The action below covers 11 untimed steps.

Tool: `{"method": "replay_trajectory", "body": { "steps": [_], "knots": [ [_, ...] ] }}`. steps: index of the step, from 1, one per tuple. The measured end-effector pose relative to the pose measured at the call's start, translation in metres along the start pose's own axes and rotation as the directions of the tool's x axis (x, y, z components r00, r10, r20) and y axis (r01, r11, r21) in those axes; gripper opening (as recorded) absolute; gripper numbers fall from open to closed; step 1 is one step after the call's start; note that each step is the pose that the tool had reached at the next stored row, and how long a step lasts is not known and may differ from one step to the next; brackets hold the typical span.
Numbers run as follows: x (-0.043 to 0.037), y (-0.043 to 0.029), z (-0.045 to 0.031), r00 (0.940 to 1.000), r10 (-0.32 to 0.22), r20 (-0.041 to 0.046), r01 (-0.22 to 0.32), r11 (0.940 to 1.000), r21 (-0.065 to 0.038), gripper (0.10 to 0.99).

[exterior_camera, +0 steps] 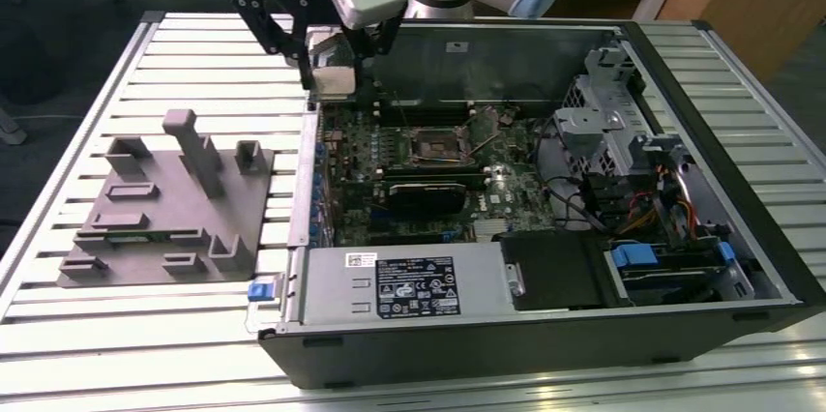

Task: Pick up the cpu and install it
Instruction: 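Pick up the cpu and move it towards the insertion slot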

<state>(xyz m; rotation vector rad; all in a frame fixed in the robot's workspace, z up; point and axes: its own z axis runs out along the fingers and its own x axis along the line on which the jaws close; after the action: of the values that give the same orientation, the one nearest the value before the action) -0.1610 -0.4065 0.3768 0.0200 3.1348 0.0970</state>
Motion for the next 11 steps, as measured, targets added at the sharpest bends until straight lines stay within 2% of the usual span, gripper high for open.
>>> {"method": "replay_trajectory", "body": {
  "steps": [11],
  "knots": [
    [-0.0185,0.0023,0.0007,1.0000,0.000,0.0000,0.000,1.0000,0.000,0.529]
  ]
}}
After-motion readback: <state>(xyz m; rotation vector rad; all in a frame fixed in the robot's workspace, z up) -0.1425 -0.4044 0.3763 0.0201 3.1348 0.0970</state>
